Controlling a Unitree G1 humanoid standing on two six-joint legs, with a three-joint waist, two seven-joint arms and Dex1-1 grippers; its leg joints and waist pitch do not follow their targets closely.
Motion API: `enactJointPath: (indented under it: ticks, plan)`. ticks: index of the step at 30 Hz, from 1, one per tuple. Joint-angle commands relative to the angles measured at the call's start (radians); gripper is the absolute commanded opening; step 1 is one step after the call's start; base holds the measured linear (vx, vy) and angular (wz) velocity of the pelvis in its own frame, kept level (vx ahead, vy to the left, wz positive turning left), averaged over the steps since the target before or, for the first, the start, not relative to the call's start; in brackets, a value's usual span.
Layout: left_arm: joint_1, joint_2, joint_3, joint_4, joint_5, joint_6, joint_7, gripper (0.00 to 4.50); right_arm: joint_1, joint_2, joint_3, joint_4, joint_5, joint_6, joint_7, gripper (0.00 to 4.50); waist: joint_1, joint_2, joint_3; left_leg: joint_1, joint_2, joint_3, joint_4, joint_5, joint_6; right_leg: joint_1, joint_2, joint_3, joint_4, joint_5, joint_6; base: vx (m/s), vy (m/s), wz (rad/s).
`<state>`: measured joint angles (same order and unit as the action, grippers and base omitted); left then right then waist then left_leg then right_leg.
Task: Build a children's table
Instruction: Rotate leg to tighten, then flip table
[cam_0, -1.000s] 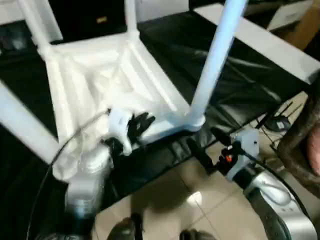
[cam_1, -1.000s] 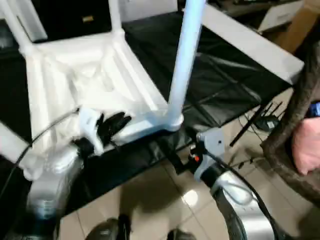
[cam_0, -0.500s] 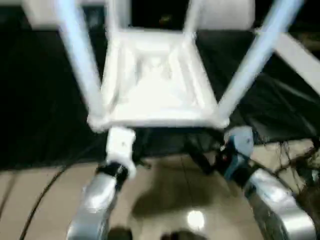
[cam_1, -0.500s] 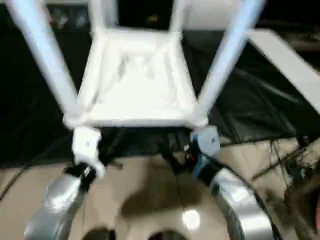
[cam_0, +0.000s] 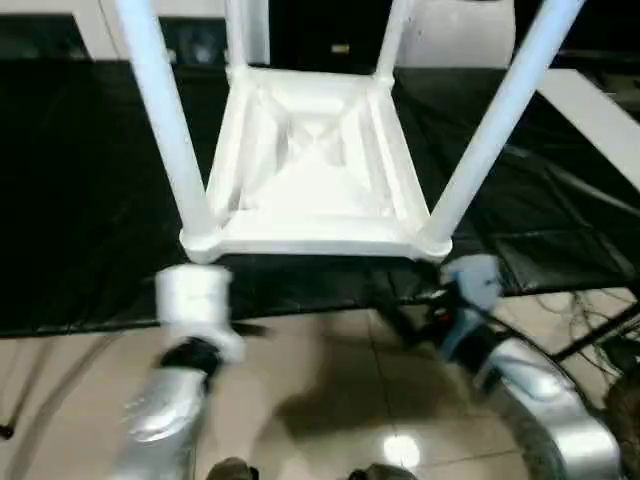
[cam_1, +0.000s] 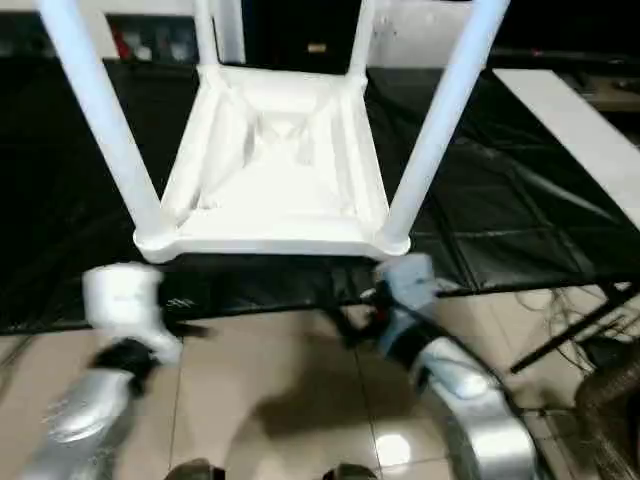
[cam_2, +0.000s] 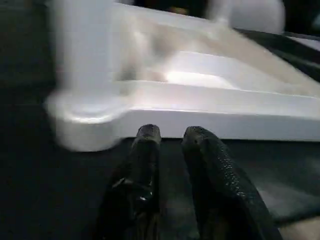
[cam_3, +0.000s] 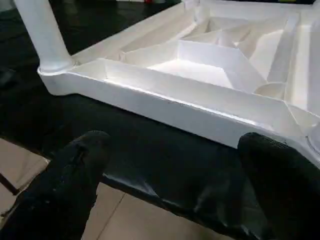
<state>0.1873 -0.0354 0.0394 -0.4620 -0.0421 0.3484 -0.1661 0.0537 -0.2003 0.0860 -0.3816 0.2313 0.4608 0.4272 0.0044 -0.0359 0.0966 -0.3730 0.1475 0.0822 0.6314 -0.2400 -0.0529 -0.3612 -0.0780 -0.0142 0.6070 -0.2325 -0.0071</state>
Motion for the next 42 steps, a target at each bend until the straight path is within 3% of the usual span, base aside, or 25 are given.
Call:
enactJointPath:
  ticks: [1,3,6,9,11,13,15,17,19,22,23,27,37,42]
  plan:
    - [0.003,-0.017,-0.015,-0.027,0.022,-0.002,0.018,1.15,-0.005,-0.011,-0.012,0.0,0.022,-0.02,0.021,4.5,-0.007,0.008,-0.044,0.007,0.062,-0.005,-0.106,-0.068,0.081,0.038,-0.034,0.011,-0.054,0.04,-0.19,-0.038,0.054,-0.02]
    - [0.01,-0.005,-0.016,-0.021,0.041,-0.003,0.038,1.15,-0.014,-0.021,-0.003,0.008,0.024,-0.031,0.042,4.5,-0.005,0.002,-0.04,0.005,0.061,0.005,-0.114,-0.189,0.046,0.031,-0.043,0.02,-0.067,-0.097,-0.152,0.0,0.0,0.0]
    - [-0.008,-0.002,0.009,0.0,0.048,-0.004,0.082,1.15,-0.024,-0.025,0.011,0.012,0.026,-0.035,0.064,4.5,-0.004,-0.003,-0.042,0.002,0.057,0.014,-0.113,-0.226,0.018,0.023,-0.045,0.025,-0.075,-0.189,-0.117,0.0,0.0,0.0]
    - [-0.052,0.004,0.031,0.03,0.05,-0.017,0.097,1.15,-0.029,-0.028,0.034,0.003,0.043,-0.032,0.093,4.5,0.0,-0.002,-0.046,0.0,0.055,0.022,-0.11,-0.214,0.008,0.016,-0.041,0.027,-0.076,-0.183,-0.106,0.0,0.0,0.0]
    - [-0.085,0.012,0.048,0.057,0.057,-0.019,0.112,1.15,-0.032,-0.035,0.047,-0.001,0.052,-0.032,0.11,4.5,0.002,-0.003,-0.051,-0.001,0.056,0.024,-0.11,-0.179,0.012,0.018,-0.043,0.028,-0.073,-0.144,-0.107,0.0,0.0,0.0]
    - [-0.153,0.033,0.079,0.11,0.055,-0.029,0.126,1.15,-0.032,-0.046,0.072,-0.015,0.071,-0.025,0.15,4.5,0.005,0.0,-0.058,-0.003,0.056,0.027,-0.105,-0.116,0.018,0.022,-0.039,0.027,-0.066,-0.056,-0.114,0.0,0.0,0.0]
    - [-0.164,0.036,0.082,0.118,0.05,-0.03,0.126,1.15,-0.032,-0.047,0.075,-0.017,0.073,-0.024,0.156,4.5,0.006,-0.001,-0.064,-0.004,0.057,0.03,-0.1,-0.061,0.02,0.025,-0.039,0.027,-0.057,0.027,-0.128,0.0,0.0,0.0]
    - [-0.197,0.05,0.081,0.148,0.035,-0.039,0.112,1.35,-0.031,-0.051,0.084,-0.019,0.07,-0.023,0.167,4.5,0.006,-0.002,-0.068,-0.004,0.056,0.034,-0.096,-0.002,0.026,0.027,-0.036,0.026,-0.048,0.116,-0.147,0.0,0.0,0.0]
    - [-0.232,0.063,0.086,0.184,0.028,-0.045,0.106,1.53,-0.032,-0.051,0.092,-0.018,0.068,-0.025,0.171,4.5,0.009,0.003,-0.073,0.0,0.055,0.037,-0.091,0.034,0.038,0.027,-0.034,0.026,-0.042,0.177,-0.172,0.0,0.0,0.0]
    - [-0.246,0.068,0.089,0.2,0.028,-0.047,0.107,1.7,-0.033,-0.054,0.095,-0.015,0.072,-0.028,0.174,4.5,0.009,0.003,-0.072,0.0,0.06,0.038,-0.094,-0.005,0.042,0.028,-0.037,0.025,-0.043,0.145,-0.193,0.0,0.0,0.0]
    - [-0.252,0.069,0.092,0.207,0.027,-0.05,0.108,1.95,-0.034,-0.056,0.096,-0.014,0.076,-0.029,0.173,4.5,0.009,0.003,-0.072,0.001,0.061,0.039,-0.094,-0.012,0.041,0.027,-0.038,0.025,-0.045,0.136,-0.196,0.0,0.0,0.0]
    - [-0.269,0.077,0.099,0.231,0.039,-0.052,0.131,2.16,-0.035,-0.06,0.096,-0.011,0.078,-0.031,0.176,4.5,0.011,0.005,-0.072,0.002,0.063,0.039,-0.097,-0.045,0.035,0.026,-0.039,0.026,-0.047,0.094,-0.2,0.0,0.0,0.0]
    - [-0.311,0.1,0.102,0.296,0.004,-0.079,0.091,2.87,-0.042,-0.07,0.105,-0.003,0.082,-0.035,0.187,4.5,0.023,0.003,-0.072,0.004,0.063,0.041,-0.1,-0.075,0.025,0.02,-0.037,0.026,-0.052,0.024,-0.181,0.0,0.0,0.0]
    - [-0.385,0.124,0.1,0.395,0.012,-0.099,0.086,3.26,-0.052,-0.075,0.116,0.007,0.073,-0.034,0.192,4.5,0.03,0.003,-0.074,0.006,0.06,0.043,-0.102,-0.108,0.005,0.015,-0.036,0.027,-0.056,-0.027,-0.162,0.0,0.0,0.0]
